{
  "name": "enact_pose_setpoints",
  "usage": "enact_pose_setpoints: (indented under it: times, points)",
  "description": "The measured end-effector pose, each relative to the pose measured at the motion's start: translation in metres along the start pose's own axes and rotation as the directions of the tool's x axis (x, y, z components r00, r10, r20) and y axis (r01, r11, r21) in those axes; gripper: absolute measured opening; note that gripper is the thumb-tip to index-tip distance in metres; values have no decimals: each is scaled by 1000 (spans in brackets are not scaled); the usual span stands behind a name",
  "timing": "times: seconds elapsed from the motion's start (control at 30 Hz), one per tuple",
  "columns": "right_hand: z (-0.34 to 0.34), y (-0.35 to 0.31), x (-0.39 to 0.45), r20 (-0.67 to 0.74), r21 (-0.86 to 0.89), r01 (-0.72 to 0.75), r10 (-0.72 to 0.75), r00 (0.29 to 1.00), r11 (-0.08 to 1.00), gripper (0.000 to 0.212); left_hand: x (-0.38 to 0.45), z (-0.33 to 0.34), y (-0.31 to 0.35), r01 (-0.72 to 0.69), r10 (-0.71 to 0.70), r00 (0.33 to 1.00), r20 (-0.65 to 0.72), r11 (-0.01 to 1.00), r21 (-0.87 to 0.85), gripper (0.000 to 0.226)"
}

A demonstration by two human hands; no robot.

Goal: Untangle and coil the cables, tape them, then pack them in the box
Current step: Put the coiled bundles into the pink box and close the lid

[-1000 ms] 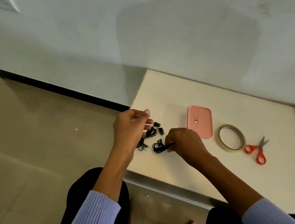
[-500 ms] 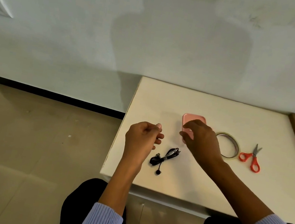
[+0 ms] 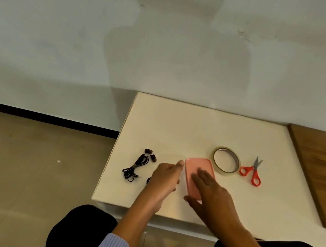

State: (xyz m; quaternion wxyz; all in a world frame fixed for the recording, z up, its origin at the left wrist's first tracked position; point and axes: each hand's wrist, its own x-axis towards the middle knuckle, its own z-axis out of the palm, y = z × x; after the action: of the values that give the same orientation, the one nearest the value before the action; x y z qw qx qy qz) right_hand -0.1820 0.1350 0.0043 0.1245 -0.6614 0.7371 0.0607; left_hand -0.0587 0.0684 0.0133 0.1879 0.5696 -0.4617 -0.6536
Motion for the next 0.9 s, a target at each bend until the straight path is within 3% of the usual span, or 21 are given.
enact_pose_setpoints:
  times: [0.1,0.17,0.27,0.33,0.43,0.5,0.57,0.63,0.7,0.77,0.83,0.9]
  points:
    - [27,-2,-9,-110,-108,12,-24,994,994,67,-1,13,-1,92,-85,992,91,993,-75,39]
    - [45,1,-9,-231,-164,39,-77,970,986,47,0,15,-2,107,-95,988,120,990,-97,48]
    - [54,3,-11,-288,-213,82,-143,947,974,44,2,15,-3,122,-105,983,151,986,-112,67]
    - [51,4,-12,-282,-228,103,-166,945,968,61,0,13,-2,141,-118,980,161,980,-140,78]
    - [45,2,-13,-359,-138,135,-177,916,981,74,1,13,-3,127,-100,980,169,980,-152,75]
    - [39,2,-14,-476,-94,149,-176,862,984,60,-1,14,-4,96,-75,986,145,985,-144,61]
    - [24,4,-18,-572,109,131,-45,819,985,39,-4,19,-2,79,-63,990,126,989,-128,58]
    - [4,10,-23,-498,518,38,264,826,855,36,-4,24,-1,59,-47,994,98,991,-117,57]
    - [-3,27,-23,-305,807,-96,551,777,582,27,-4,27,-1,35,-26,997,78,993,-109,57]
    - [0,46,-20,-134,928,-169,719,682,333,25,-1,29,-3,15,-10,998,61,997,-77,54]
    - [6,62,-18,53,980,-183,770,635,83,26,2,28,-6,15,-13,998,58,999,-41,52]
    - [14,72,-18,175,966,-258,772,612,-15,29,4,27,-8,25,-24,999,48,1000,-15,55]
